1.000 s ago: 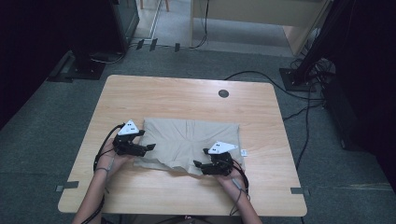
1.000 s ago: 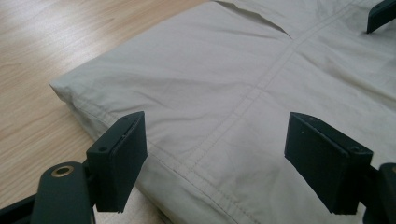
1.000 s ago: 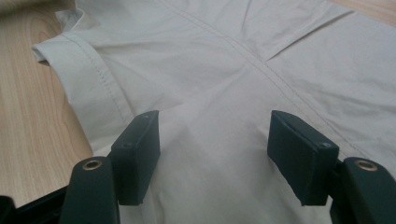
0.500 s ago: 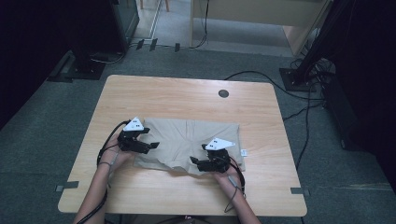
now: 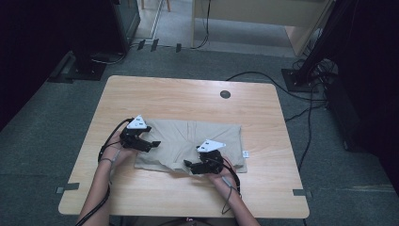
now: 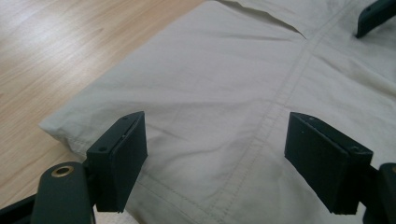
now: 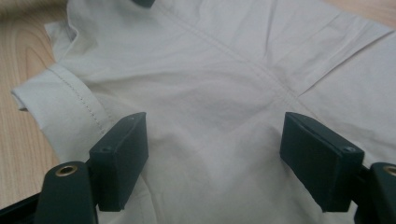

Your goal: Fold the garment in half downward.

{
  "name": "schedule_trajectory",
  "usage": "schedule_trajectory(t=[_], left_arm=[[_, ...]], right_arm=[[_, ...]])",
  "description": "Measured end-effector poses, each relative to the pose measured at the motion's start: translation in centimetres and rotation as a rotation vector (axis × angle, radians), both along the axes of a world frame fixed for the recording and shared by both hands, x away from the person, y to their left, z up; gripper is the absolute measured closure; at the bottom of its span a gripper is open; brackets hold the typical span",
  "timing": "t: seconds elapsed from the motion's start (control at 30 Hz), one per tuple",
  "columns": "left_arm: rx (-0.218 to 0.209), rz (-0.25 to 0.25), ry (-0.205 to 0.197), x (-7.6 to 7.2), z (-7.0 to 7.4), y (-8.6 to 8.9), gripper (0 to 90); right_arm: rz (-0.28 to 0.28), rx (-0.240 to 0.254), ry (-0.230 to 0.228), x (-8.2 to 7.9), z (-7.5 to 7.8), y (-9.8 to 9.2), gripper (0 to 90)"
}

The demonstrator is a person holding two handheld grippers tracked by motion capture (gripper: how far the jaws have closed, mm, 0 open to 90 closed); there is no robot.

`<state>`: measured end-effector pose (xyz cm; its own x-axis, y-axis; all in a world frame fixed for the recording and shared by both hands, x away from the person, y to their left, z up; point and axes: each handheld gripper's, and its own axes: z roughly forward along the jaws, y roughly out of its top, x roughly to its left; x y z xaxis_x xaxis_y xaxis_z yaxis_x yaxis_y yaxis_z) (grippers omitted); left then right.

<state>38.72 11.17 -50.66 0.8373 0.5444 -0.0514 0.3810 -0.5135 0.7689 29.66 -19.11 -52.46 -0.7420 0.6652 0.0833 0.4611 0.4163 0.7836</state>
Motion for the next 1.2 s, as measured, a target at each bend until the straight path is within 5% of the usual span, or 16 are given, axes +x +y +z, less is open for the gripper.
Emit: schedule_trajectory(t=[0.33, 0.57, 0.93, 1.2], left_arm=[[0.04, 0.027, -0.04, 1.1, 0.1, 0.3, 21.3], [-0.014, 0.039, -0.03, 1.9, 0.0, 0.5, 21.3], [-0.045, 0.079, -0.02, 3.9, -0.3, 1.1, 21.3], [-0.021, 0.115, 0.015, 5.8, -1.2, 1.5, 21.3]], right_arm=[[0.025, -0.101, -0.025, -0.3, -0.3, 0.9, 21.1], [0.015, -0.098, -0.018, -0.6, -0.4, 0.8, 21.2], [0.007, -0.098, -0.017, -0.8, -0.4, 0.7, 21.2], [-0.008, -0.099, -0.019, -1.0, -0.4, 0.7, 21.1]])
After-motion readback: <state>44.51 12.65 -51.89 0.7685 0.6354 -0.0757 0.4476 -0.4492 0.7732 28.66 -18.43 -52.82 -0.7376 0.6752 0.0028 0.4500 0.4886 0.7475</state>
